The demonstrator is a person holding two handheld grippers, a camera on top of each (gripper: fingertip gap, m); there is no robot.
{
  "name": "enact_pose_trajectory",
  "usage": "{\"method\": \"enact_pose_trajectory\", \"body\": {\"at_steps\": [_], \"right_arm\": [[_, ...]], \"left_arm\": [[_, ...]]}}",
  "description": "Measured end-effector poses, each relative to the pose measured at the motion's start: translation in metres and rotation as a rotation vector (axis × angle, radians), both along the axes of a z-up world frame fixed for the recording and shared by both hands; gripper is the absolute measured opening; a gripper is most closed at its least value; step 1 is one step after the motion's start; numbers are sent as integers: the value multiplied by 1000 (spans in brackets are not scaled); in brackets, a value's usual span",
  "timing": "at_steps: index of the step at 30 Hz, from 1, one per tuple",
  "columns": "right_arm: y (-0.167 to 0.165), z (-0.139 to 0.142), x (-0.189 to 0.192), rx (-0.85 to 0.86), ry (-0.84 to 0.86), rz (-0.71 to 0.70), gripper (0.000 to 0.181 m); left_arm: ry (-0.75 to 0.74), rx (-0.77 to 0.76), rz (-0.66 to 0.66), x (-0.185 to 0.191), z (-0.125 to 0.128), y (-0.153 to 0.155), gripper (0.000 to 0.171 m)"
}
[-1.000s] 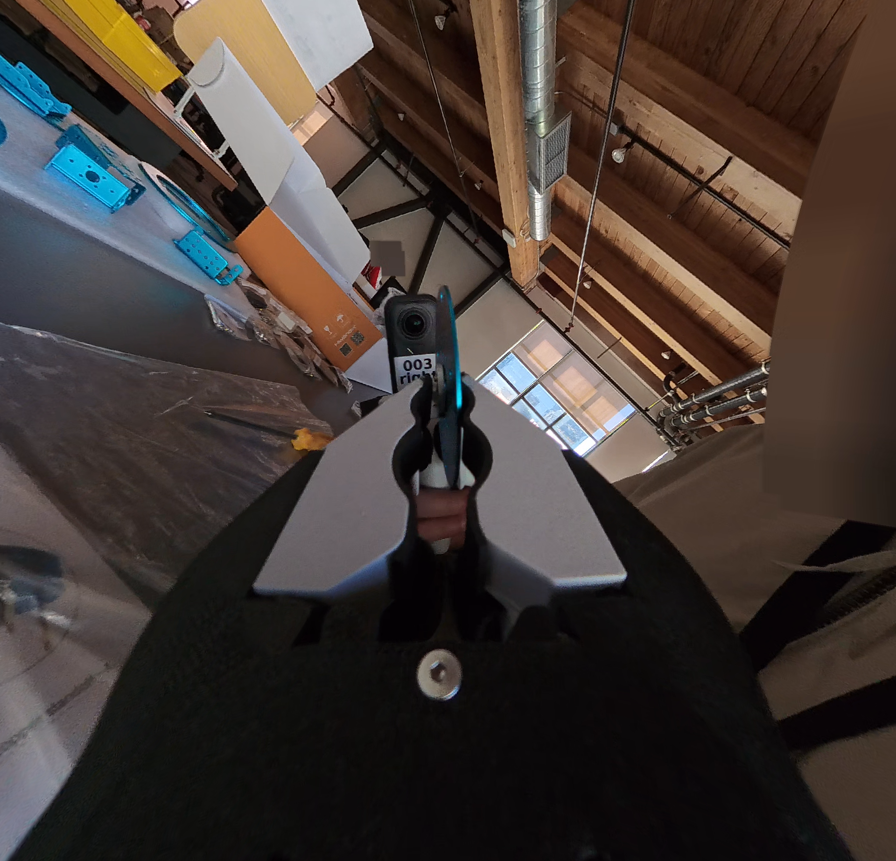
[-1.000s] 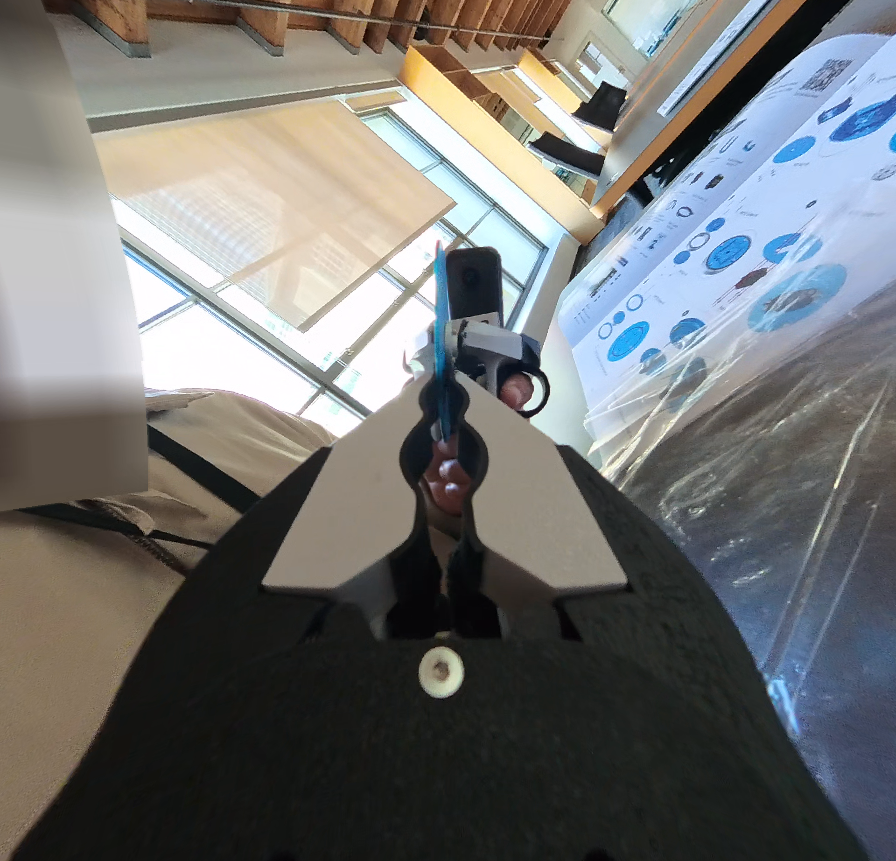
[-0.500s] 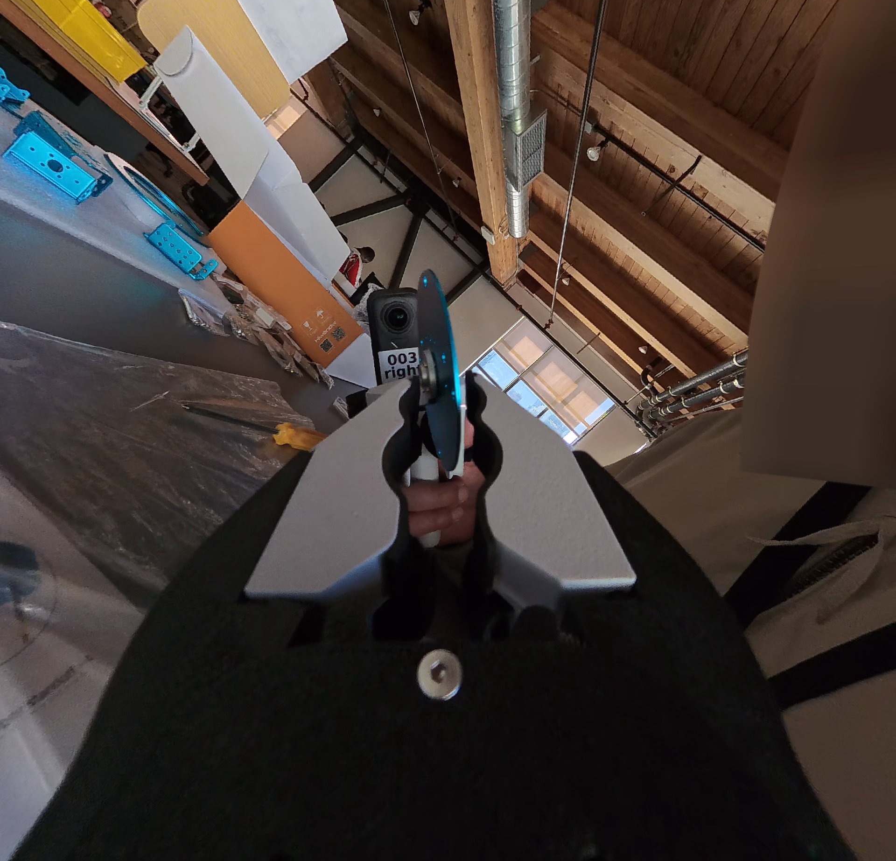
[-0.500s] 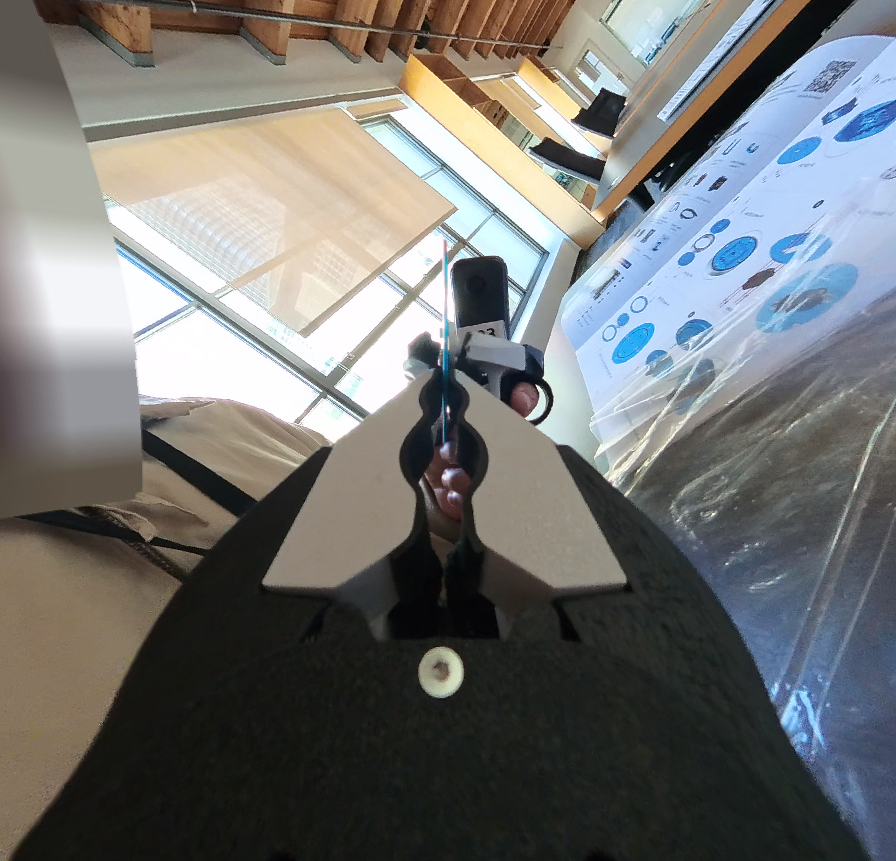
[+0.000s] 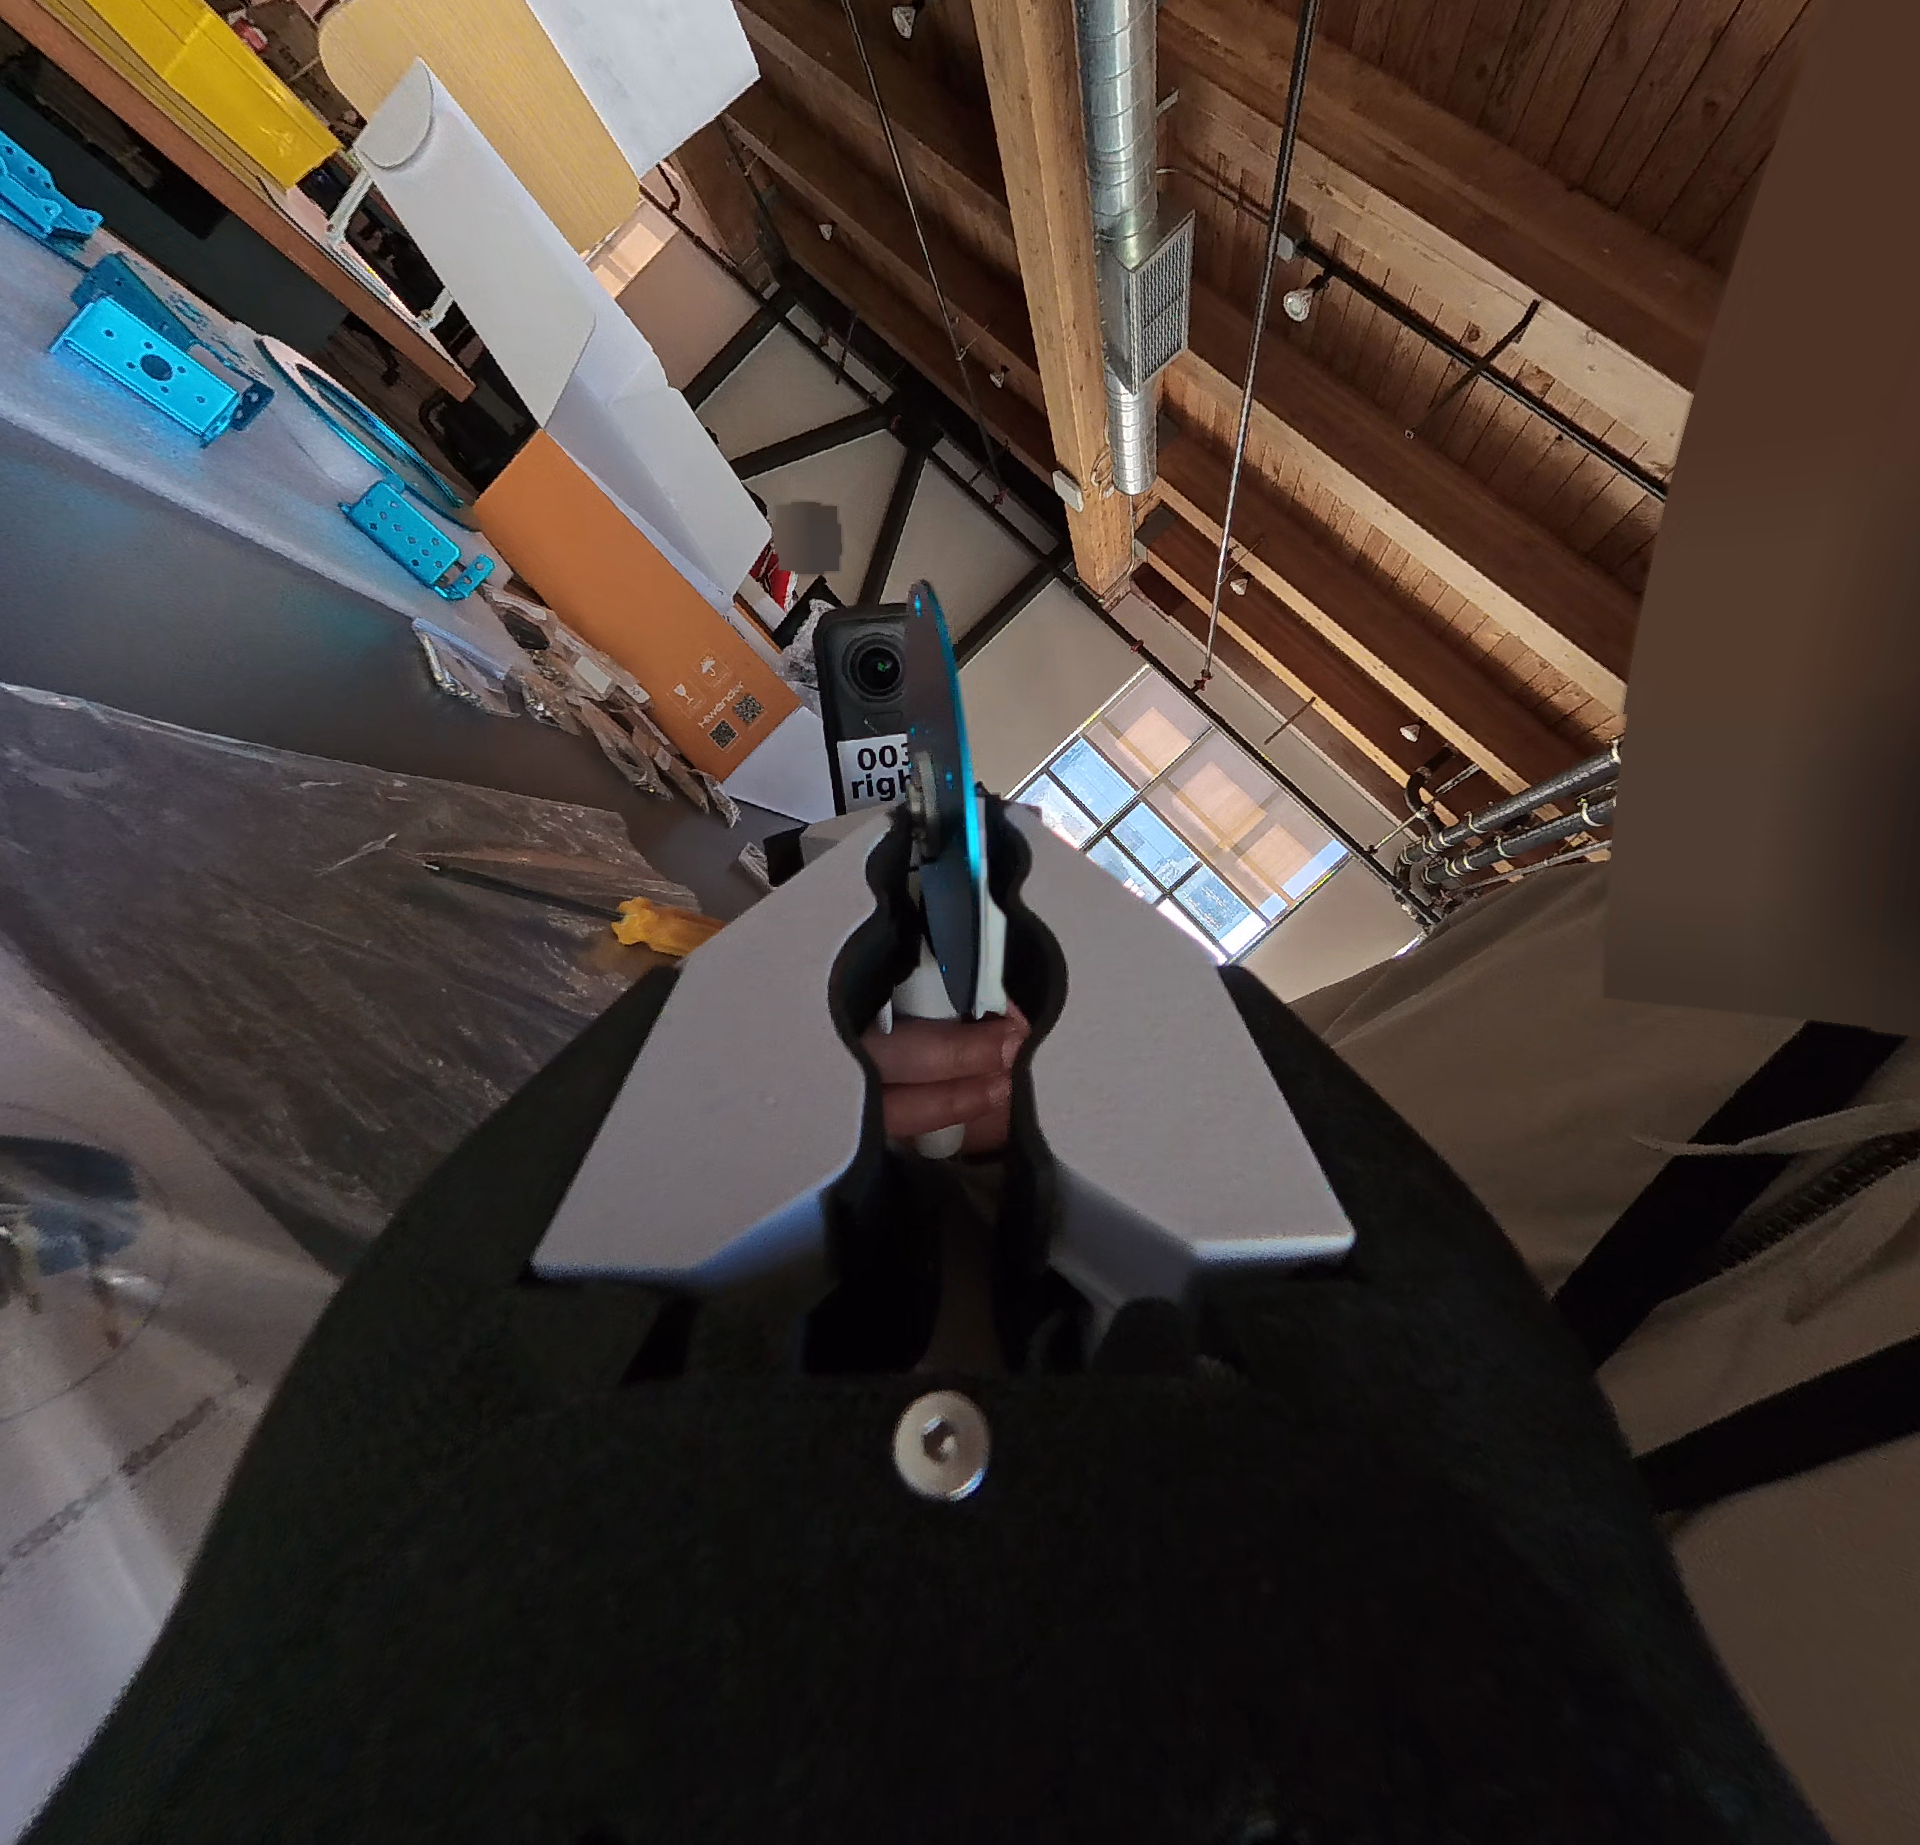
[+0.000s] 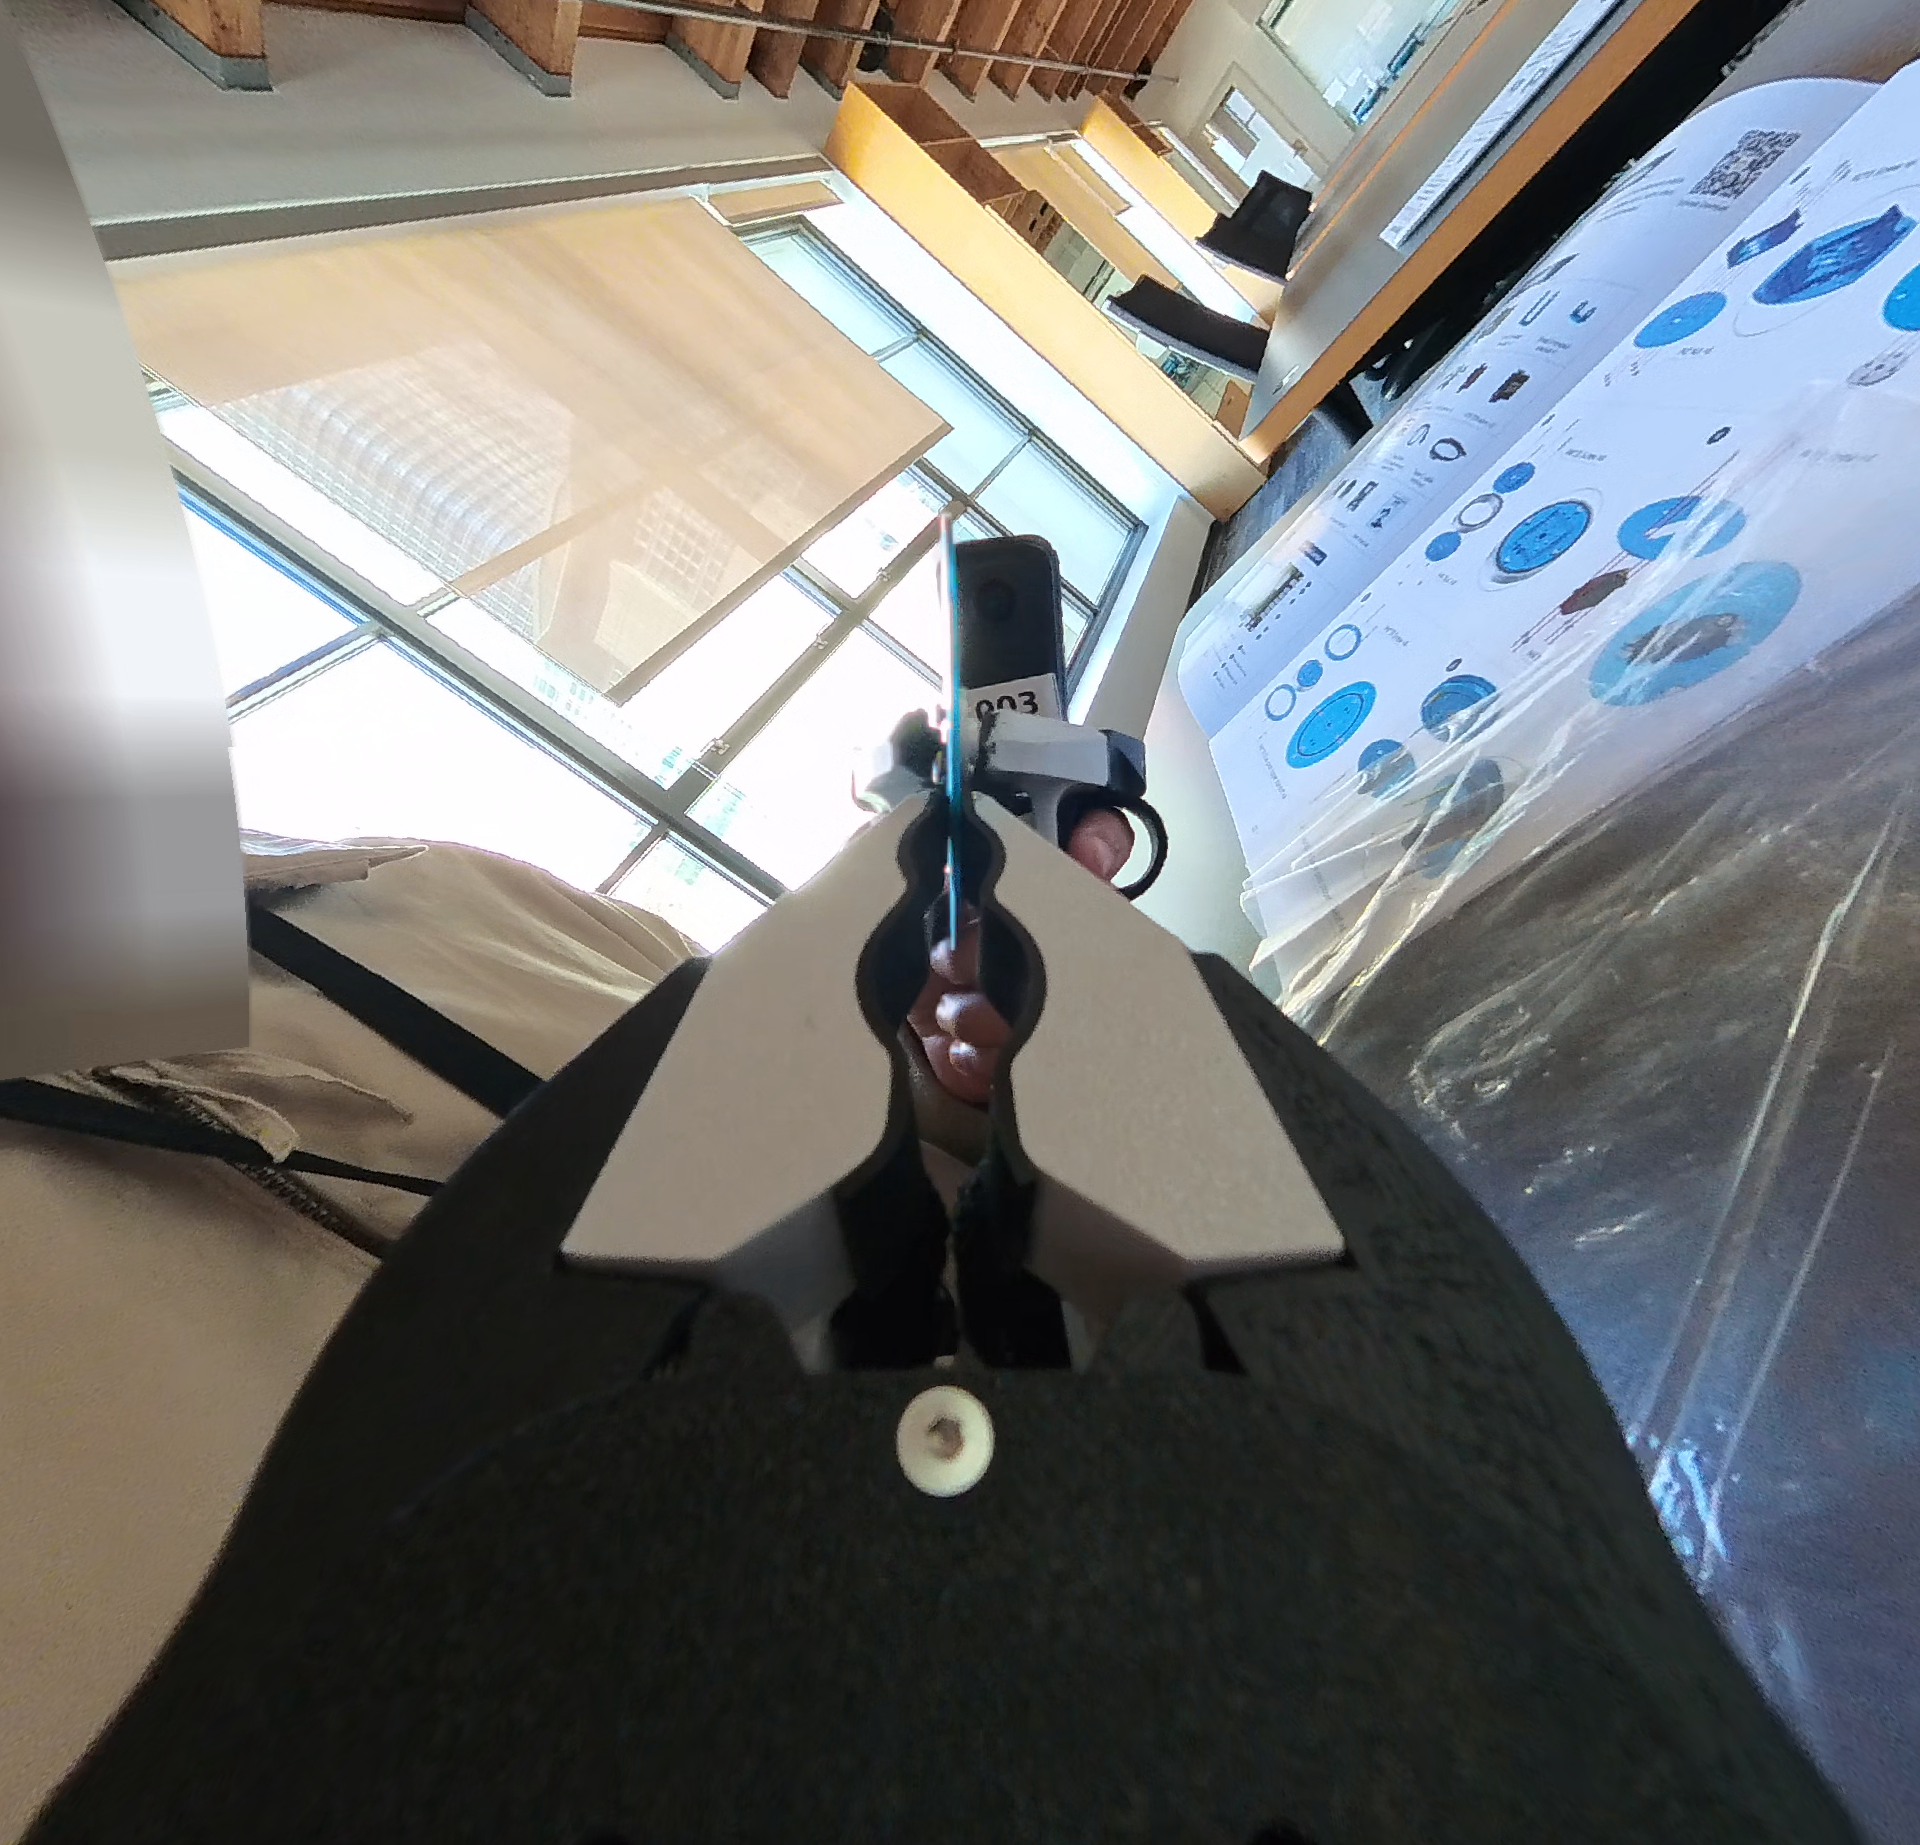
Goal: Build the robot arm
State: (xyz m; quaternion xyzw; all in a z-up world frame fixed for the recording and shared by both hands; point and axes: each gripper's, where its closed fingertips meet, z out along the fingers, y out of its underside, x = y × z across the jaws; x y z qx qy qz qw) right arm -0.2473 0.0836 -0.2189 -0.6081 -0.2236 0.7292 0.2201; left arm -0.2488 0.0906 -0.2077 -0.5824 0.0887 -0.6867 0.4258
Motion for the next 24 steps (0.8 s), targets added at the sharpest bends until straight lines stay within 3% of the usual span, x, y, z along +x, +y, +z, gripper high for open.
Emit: {"method": "enact_pose_trajectory", "body": {"at_steps": [3,7,14,18,24], "right_arm": [[2,-3,1,-9,-10,-8,0],[1,-2,0,-4,-10,0,0],[1,-5,0,-15,-25,-4,0],[2,-8,0,61,-80,-28,0],[16,-5,17,184,-170,-111,24]], "left_arm": [[2,-3,-5,1,0,0,19],[6,-16,16,-1,-2,3,8],[43,-19,58,-2,-7,5,5],[72,-24,55,-2,-10,5,6],[116,-77,115,-11,-19,18,5]]}}
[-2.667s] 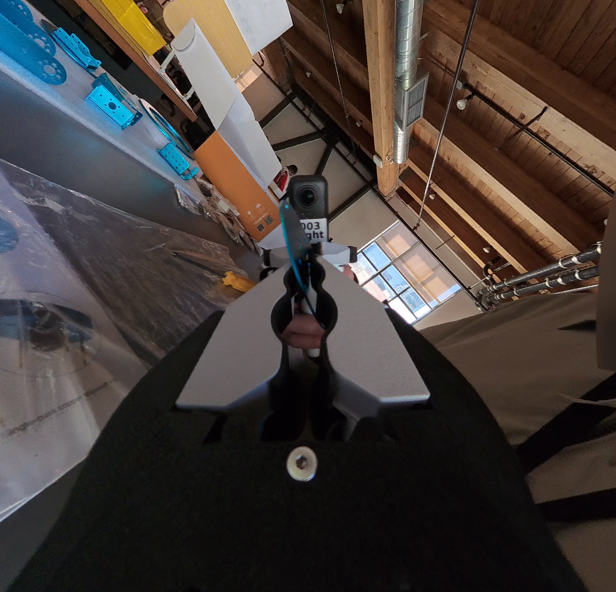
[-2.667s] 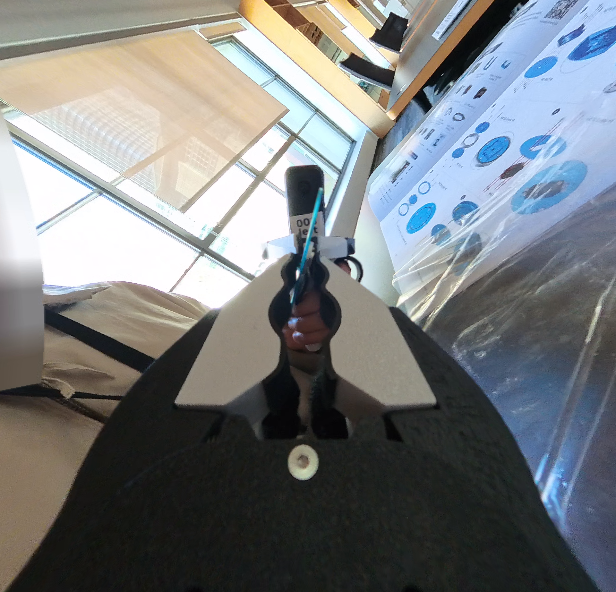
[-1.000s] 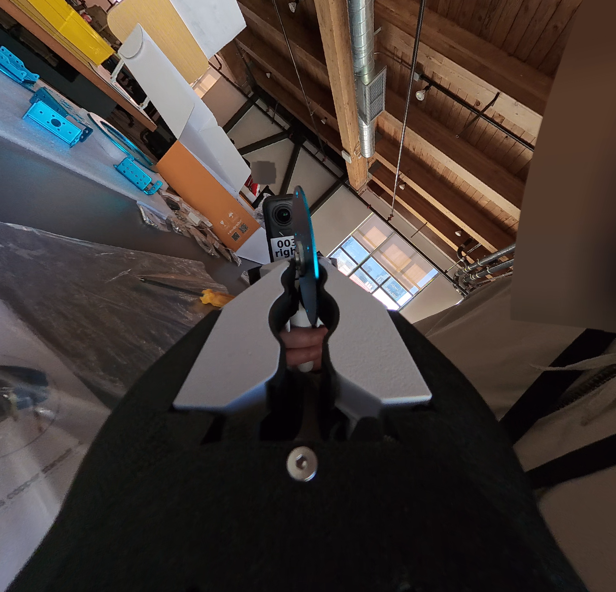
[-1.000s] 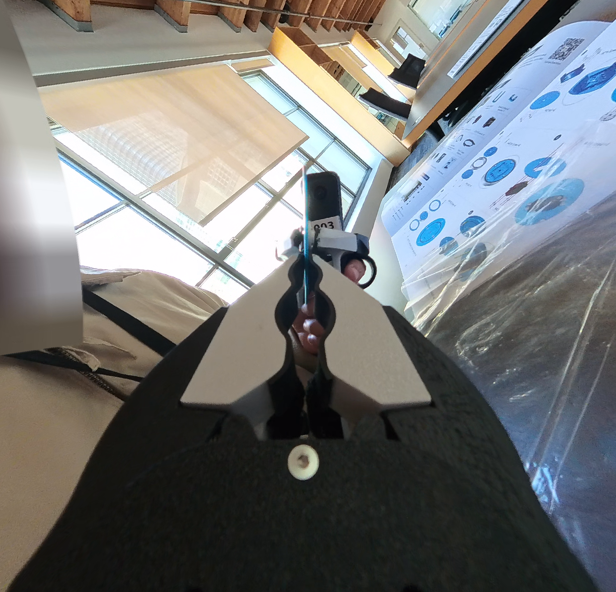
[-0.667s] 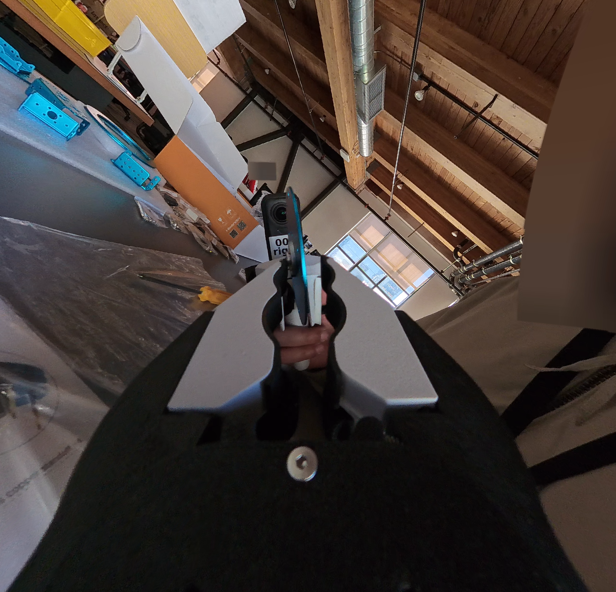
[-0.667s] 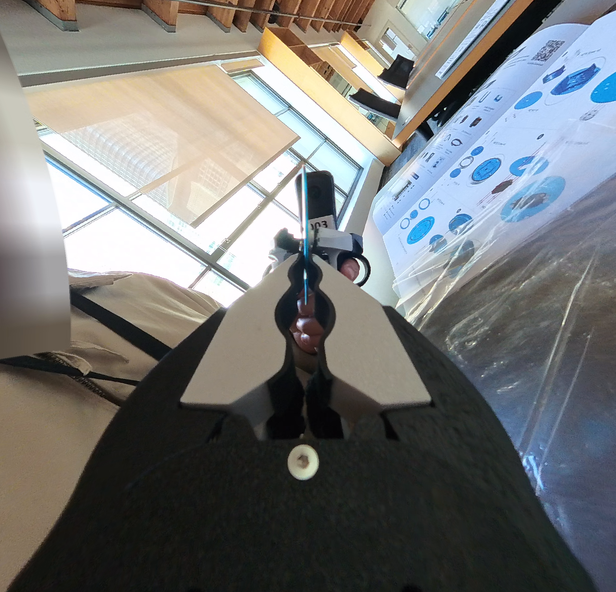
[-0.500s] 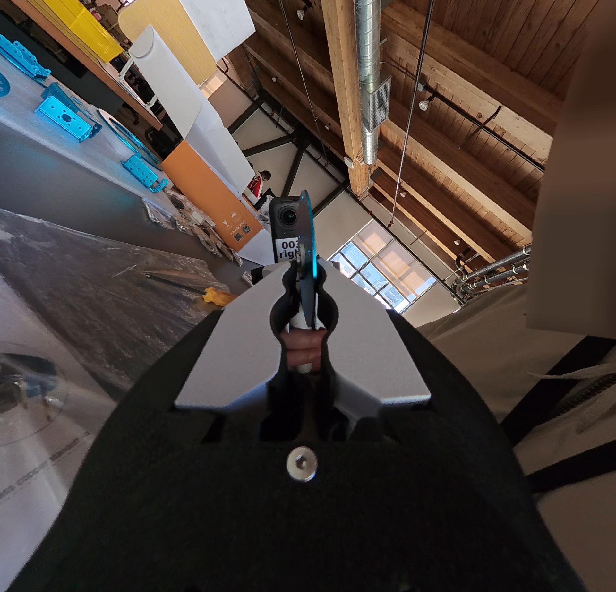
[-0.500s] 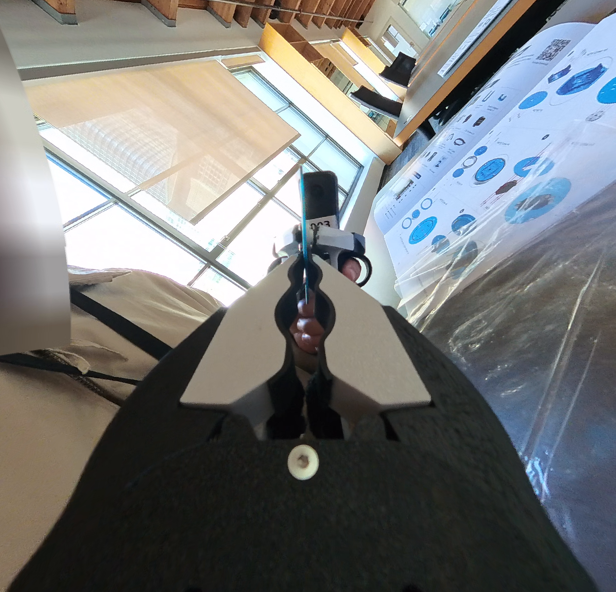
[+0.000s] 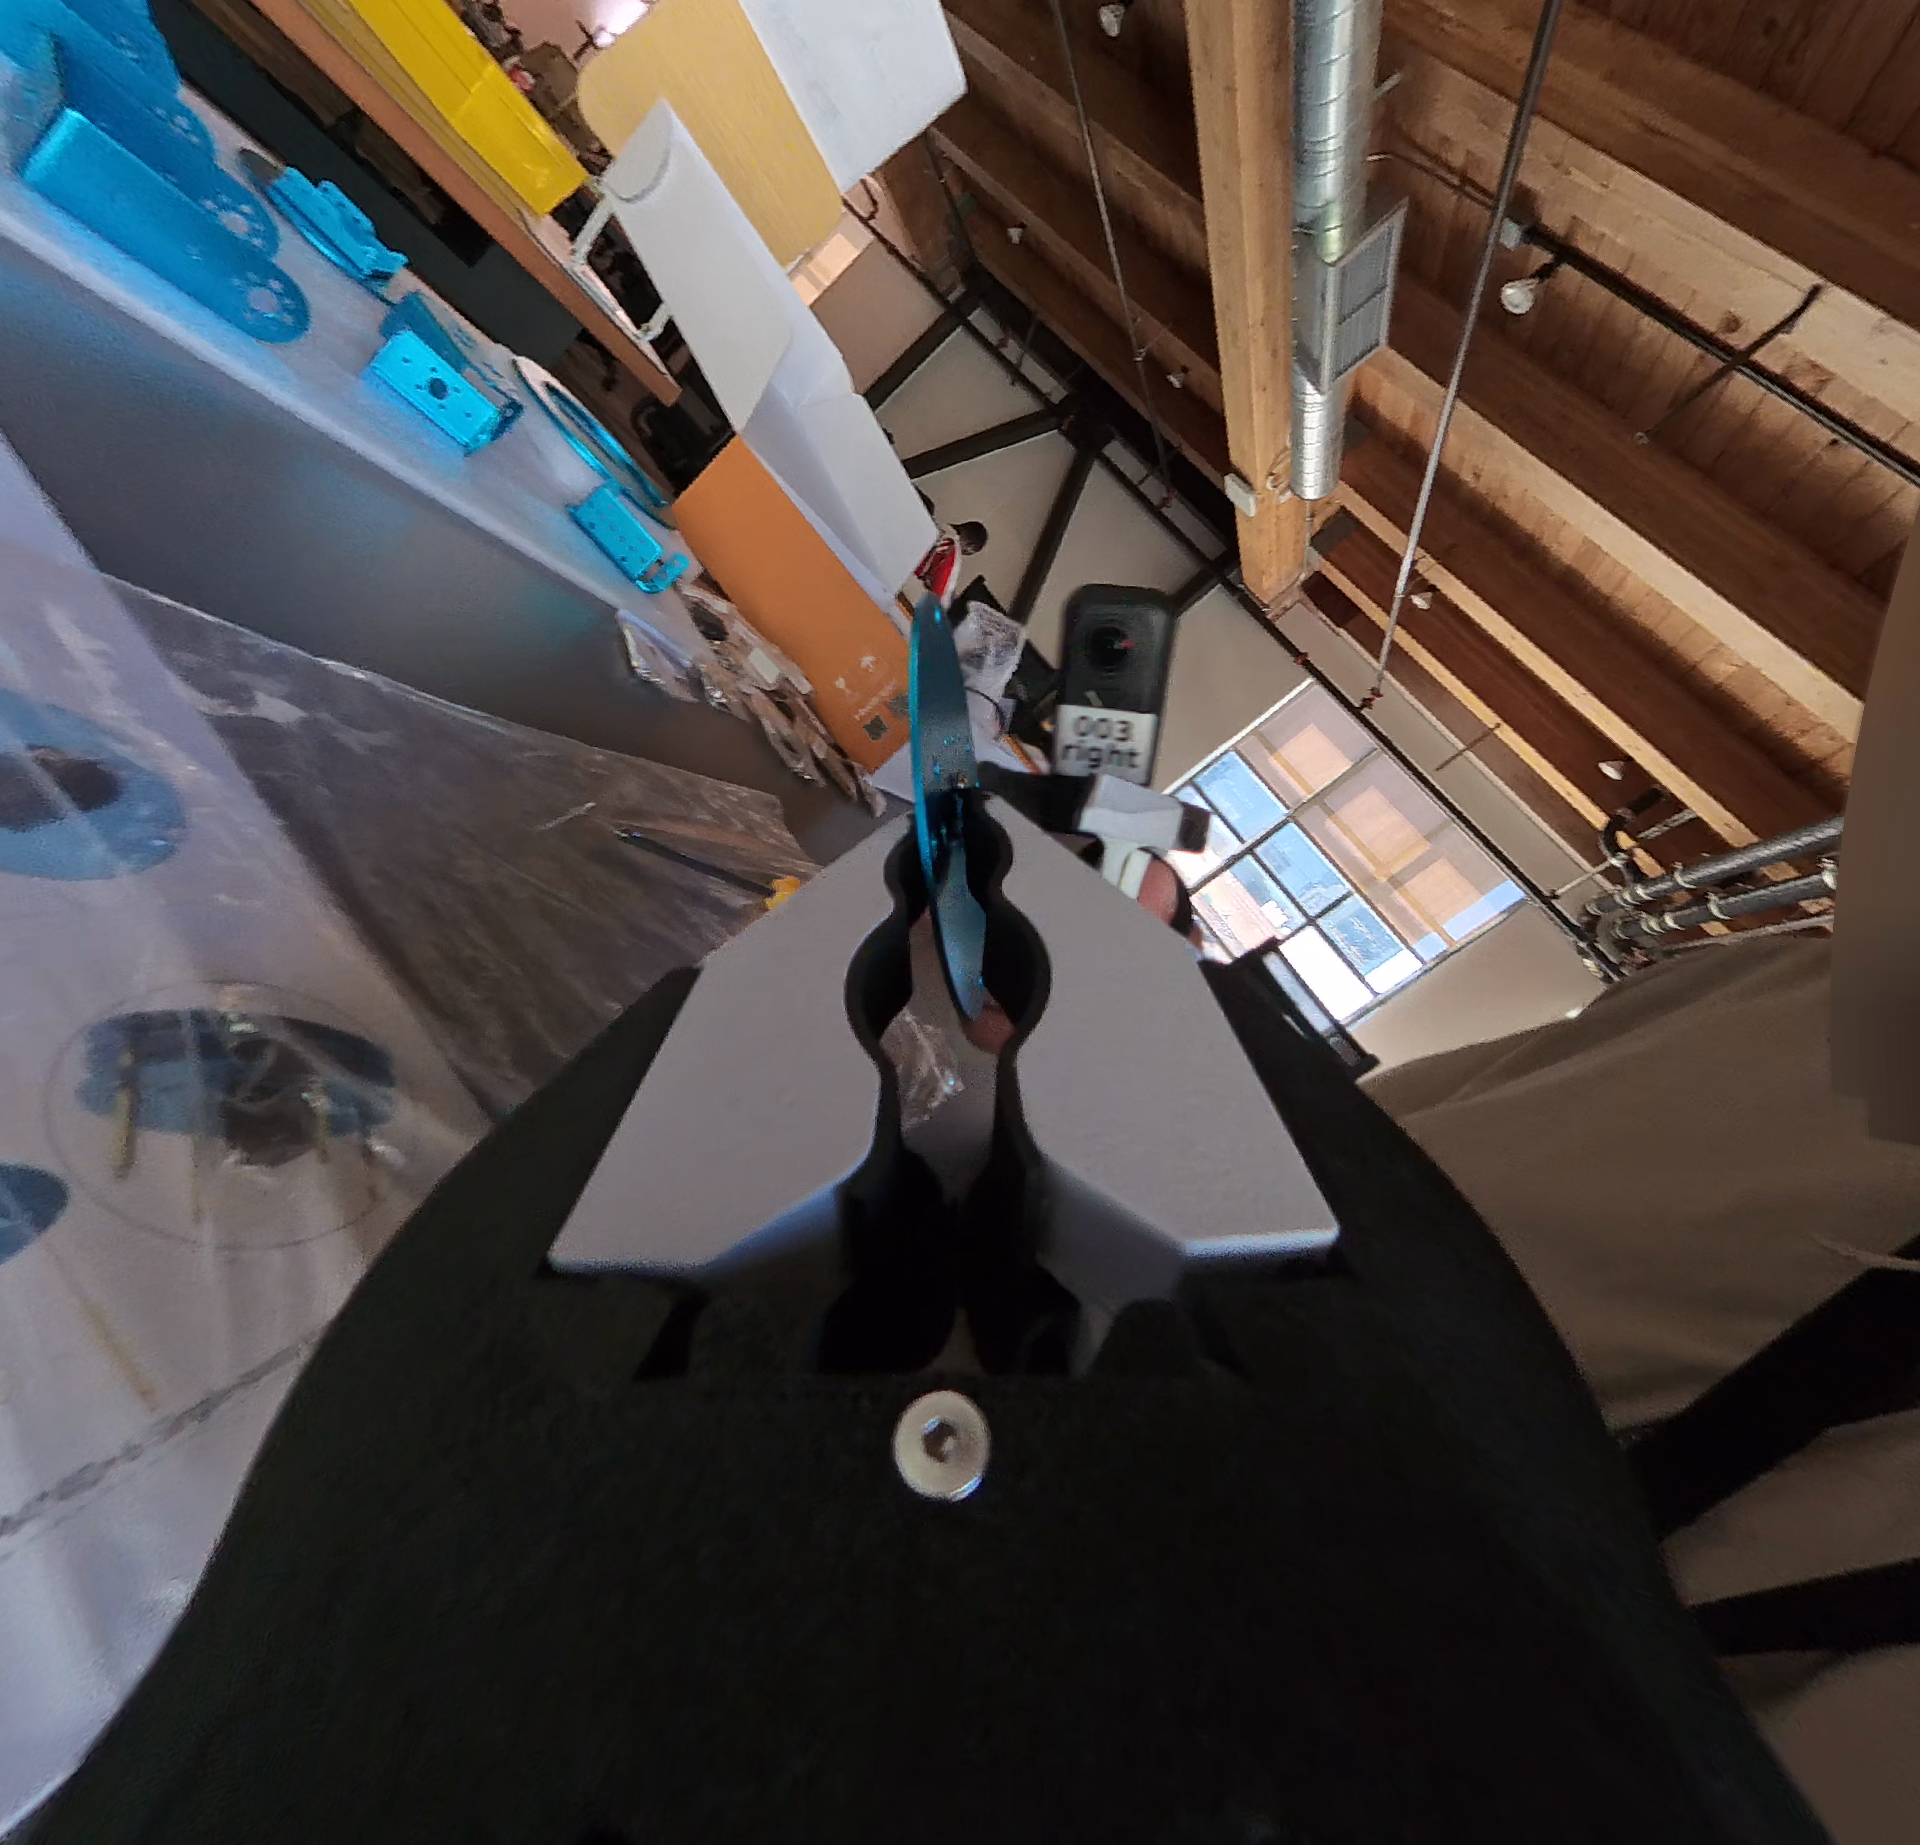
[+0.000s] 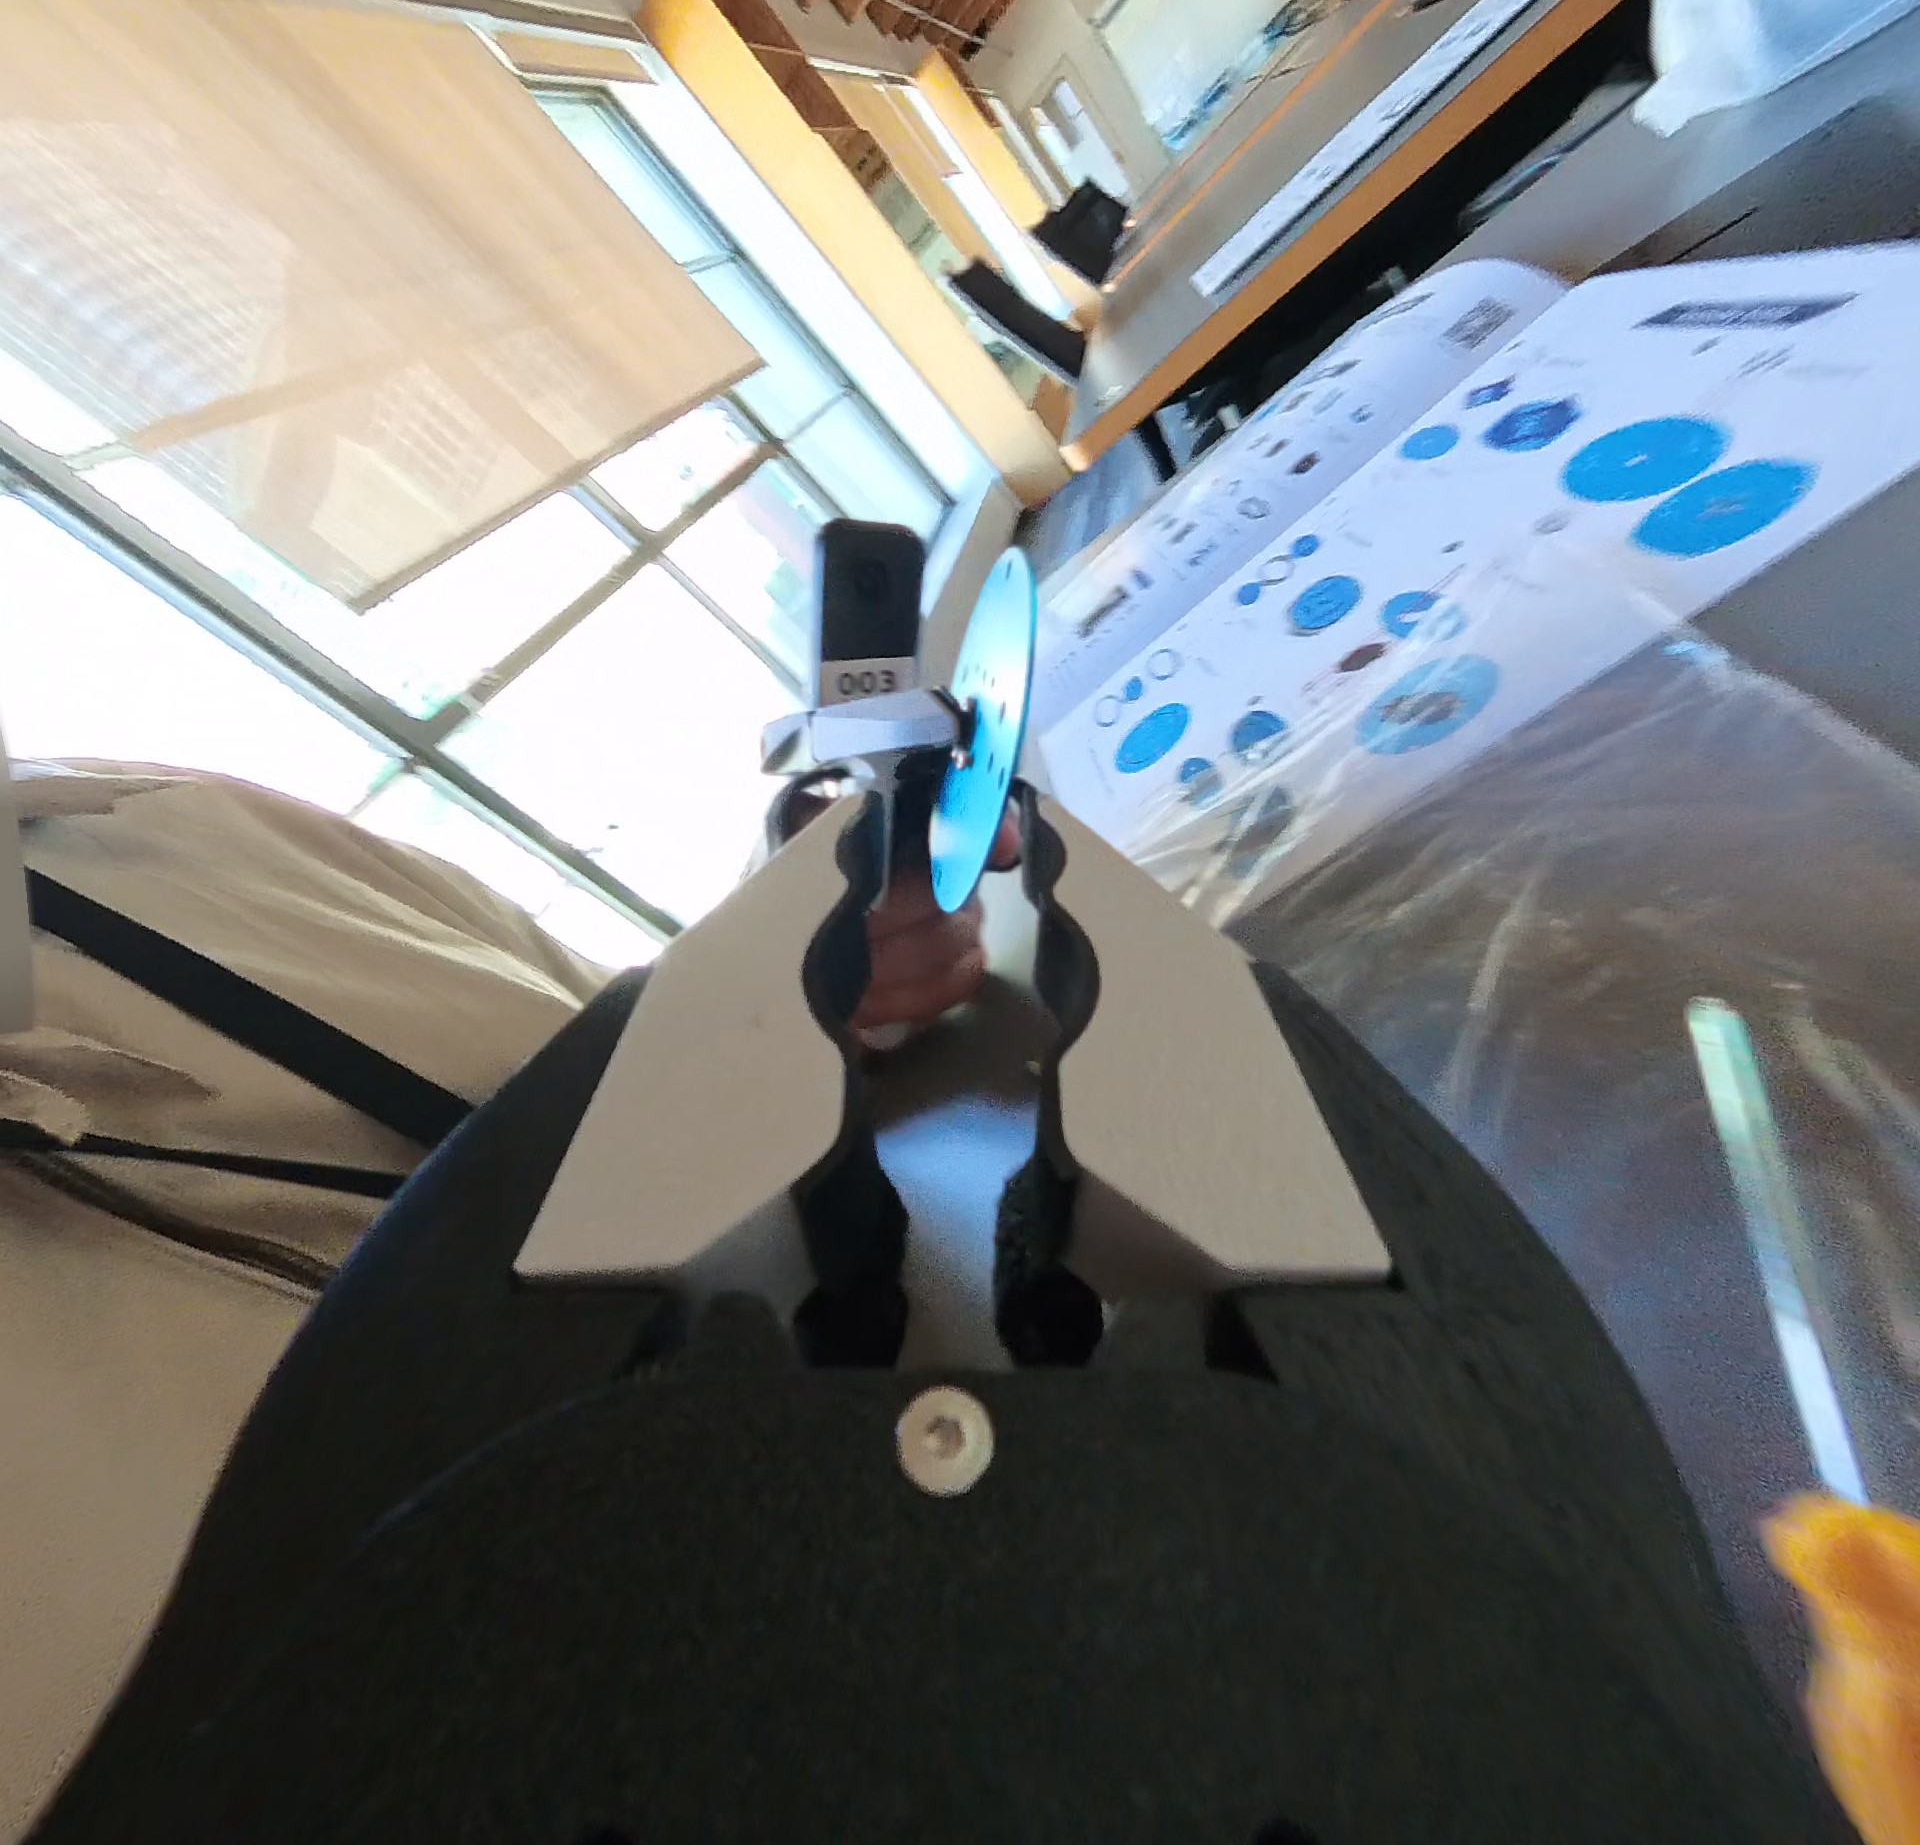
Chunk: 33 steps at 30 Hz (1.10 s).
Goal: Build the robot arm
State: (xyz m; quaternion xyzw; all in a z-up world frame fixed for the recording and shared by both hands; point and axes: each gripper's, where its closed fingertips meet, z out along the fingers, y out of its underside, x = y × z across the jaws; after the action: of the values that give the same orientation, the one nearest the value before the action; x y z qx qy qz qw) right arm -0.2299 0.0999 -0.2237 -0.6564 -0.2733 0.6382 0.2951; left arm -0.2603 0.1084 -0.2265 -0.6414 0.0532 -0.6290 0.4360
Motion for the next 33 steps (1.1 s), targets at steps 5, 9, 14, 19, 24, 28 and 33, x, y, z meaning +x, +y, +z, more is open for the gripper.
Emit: {"method": "enact_pose_trajectory", "body": {"at_steps": [5,9,14,19,24,28,33], "right_arm": [[23,-25,53,330,-351,-165,29],[25,-62,91,470,-610,-221,39],[-3,-33,45,473,-401,-131,42],[16,-63,105,488,-756,-206,41],[22,-88,149,493,-841,-281,43],[25,-96,135,532,-798,-252,38],[37,-109,126,667,-924,-226,17]], "left_arm": [[44,-15,45,-8,-5,10,6],[139,7,88,-10,-11,15,5],[85,18,48,6,-3,13,6],[241,10,156,1,-20,25,6],[370,59,205,3,-24,39,5],[423,85,244,-2,-27,54,5],[472,82,264,-4,-34,64,6]]}}
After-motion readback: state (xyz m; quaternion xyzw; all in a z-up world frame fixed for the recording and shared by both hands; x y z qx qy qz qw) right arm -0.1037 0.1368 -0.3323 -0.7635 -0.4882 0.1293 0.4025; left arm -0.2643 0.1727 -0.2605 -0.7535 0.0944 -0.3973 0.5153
